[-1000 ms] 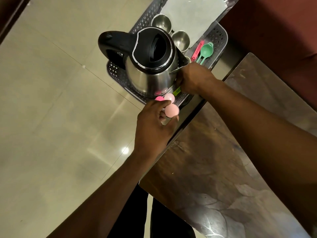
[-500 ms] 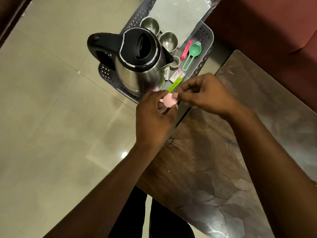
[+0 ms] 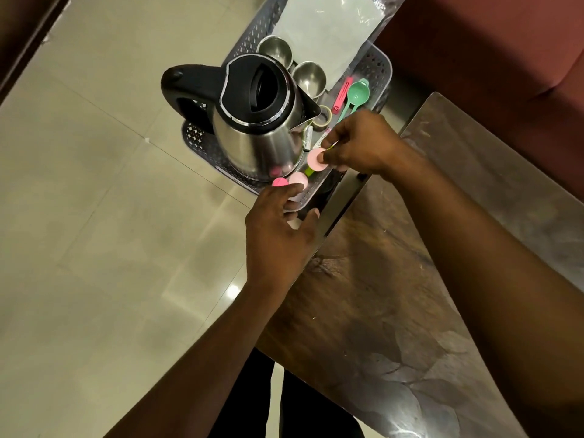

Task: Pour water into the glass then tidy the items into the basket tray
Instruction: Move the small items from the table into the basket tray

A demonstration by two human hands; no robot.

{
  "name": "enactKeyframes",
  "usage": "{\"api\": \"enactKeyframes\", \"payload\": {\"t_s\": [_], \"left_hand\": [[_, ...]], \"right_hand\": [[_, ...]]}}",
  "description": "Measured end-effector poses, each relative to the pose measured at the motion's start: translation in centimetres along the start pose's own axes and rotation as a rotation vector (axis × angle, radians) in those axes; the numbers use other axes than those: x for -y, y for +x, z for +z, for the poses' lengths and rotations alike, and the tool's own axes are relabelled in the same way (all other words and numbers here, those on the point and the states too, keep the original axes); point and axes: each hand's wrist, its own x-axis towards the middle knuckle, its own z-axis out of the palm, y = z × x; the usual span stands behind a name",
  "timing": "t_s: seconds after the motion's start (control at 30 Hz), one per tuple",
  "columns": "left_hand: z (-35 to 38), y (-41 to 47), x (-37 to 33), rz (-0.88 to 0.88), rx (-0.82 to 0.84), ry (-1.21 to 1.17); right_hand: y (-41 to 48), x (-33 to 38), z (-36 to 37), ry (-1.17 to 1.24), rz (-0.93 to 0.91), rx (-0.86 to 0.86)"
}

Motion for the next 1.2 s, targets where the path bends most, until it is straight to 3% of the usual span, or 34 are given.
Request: {"api": "enactKeyframes", "payload": {"t_s": [0.13,0.33,0.63,1.2], "left_hand": [[-0.6,-0.1,0.6,0.001,-0.006,0.000],[-1.1,0.5,1.0,0.023,-0.006,0.005],[-0.9,1.0,1.0,0.001,0.034,0.003],[-0.7,0.7,0.7,0.011,0.038,0.019]], "right_hand": [[2.4,0.8,0.2,-0.109,0.033,0.042],[5.2,0.8,-1.9,-0.172,0.075,-0.058],[6.5,1.1,-1.1,-0.036,0.190,-0.044],[6.6,0.3,0.0,-0.106,0.236,-0.146]]}}
